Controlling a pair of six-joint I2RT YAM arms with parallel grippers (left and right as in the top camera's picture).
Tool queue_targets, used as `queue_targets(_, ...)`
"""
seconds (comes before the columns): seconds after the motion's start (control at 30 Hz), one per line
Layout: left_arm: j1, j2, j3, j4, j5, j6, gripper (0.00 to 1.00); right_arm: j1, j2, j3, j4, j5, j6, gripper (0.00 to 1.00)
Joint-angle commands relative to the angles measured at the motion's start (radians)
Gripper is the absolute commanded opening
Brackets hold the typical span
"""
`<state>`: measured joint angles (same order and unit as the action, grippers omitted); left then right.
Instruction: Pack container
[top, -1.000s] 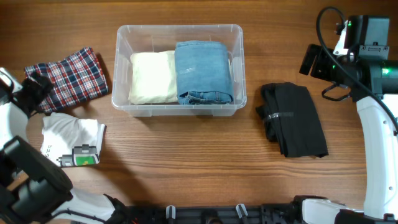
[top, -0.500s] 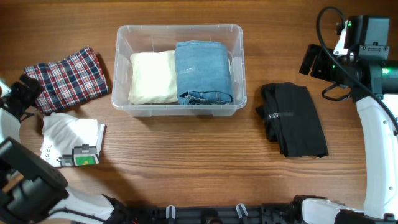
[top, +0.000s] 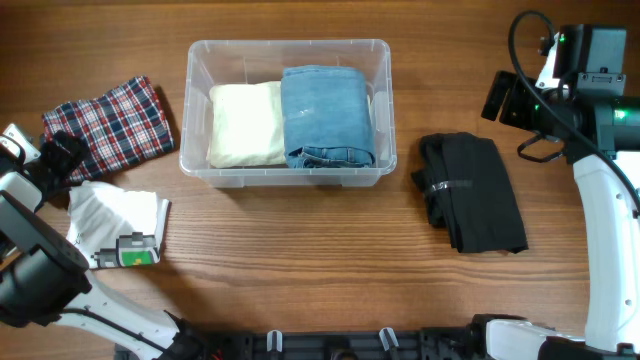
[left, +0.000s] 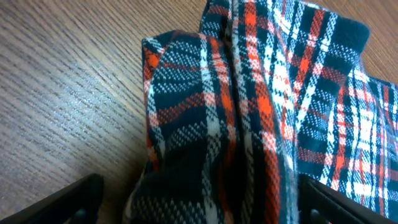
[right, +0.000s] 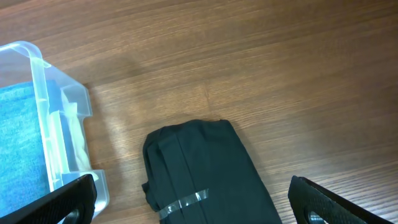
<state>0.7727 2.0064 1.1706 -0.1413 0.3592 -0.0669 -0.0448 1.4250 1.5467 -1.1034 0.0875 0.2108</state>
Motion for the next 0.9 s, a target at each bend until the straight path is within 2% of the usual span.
queue_targets(0.0, 0.005, 0.041, -0.005, 0.0, 0.061, 0.01, 0.67, -0.003, 0.008, -0.005, 0.0, 0.017, -0.012, 1.0)
queue_targets(0.07, 0.005, 0.041, -0.005, 0.005, 0.099, 0.007, 0.47, -0.003, 0.008, -0.005, 0.0, 0.017, -0.012, 1.0)
queue_targets(0.23, 0.005, 0.039, 0.0, 0.023, 0.165, -0.011, 0.36, -0.003, 0.008, -0.005, 0.0, 0.017, -0.012, 1.0)
queue_targets(0.33, 0.005, 0.023, 0.027, 0.022, 0.176, -0.066, 0.06, -0.003, 0.008, -0.005, 0.0, 0.017, -0.012, 1.0)
queue_targets(0.37, 0.005, 0.008, 0.033, 0.022, 0.176, -0.08, 0.04, -0.003, 0.008, -0.005, 0.0, 0.017, -0.013, 1.0)
queue_targets(0.53, 0.004, -0.104, 0.062, 0.029, 0.185, -0.132, 0.04, -0.003, 0.008, -0.005, 0.0, 0.017, -0.012, 1.0)
queue_targets(0.7, 0.003, -0.192, 0.062, 0.103, 0.297, -0.225, 0.04, -0.003, 0.008, -0.005, 0.0, 0.017, -0.012, 1.0)
queue_targets(0.87, -0.008, -0.2, 0.062, 0.157, 0.371, -0.312, 0.04, -0.003, 0.008, -0.005, 0.0, 0.017, -0.012, 1.0)
